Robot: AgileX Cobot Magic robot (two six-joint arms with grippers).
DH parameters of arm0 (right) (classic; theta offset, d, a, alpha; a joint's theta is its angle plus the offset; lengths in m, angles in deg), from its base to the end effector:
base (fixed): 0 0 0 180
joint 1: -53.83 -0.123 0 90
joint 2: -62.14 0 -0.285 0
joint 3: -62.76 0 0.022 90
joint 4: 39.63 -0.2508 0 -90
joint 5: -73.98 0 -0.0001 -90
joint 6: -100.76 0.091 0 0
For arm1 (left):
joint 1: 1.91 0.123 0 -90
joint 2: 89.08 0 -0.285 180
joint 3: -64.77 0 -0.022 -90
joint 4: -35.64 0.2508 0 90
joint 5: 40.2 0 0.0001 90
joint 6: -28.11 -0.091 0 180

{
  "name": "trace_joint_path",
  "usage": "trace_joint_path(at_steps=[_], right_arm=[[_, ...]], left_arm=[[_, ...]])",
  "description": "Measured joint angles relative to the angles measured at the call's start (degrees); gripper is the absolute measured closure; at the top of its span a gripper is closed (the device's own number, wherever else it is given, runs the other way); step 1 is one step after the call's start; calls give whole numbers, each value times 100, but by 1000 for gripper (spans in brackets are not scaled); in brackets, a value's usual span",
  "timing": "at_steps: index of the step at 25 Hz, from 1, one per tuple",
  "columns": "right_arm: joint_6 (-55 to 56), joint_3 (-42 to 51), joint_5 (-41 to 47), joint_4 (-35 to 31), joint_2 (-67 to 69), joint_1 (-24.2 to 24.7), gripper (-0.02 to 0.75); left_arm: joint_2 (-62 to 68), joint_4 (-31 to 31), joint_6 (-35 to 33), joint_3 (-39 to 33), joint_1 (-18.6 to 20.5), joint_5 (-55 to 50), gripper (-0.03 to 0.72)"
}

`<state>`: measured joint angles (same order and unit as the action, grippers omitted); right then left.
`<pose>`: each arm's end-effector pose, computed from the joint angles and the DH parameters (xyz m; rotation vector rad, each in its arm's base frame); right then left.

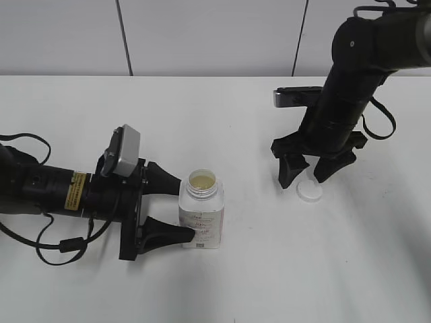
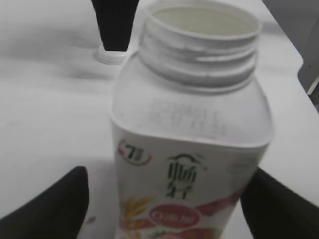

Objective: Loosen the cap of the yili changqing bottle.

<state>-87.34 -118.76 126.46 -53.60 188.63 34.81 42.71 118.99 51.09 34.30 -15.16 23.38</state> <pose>0.3657 0.1445 0.1372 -0.5073 3.0590 0.3108 0.2819 -0.1495 0.0675 1.4341 1.5728 -1.0139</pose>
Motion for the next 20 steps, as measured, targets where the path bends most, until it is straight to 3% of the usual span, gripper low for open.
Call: trace_joint_path(at_steps=[14, 20], right_arm=[[-176, -1112, 789, 32, 0, -24, 153], [-176, -1624, 913, 148, 0, -24, 153]], left_arm=[[-247, 623, 623, 0, 1042, -186, 103], [-1175, 275, 1332, 0, 1077, -1879, 103]])
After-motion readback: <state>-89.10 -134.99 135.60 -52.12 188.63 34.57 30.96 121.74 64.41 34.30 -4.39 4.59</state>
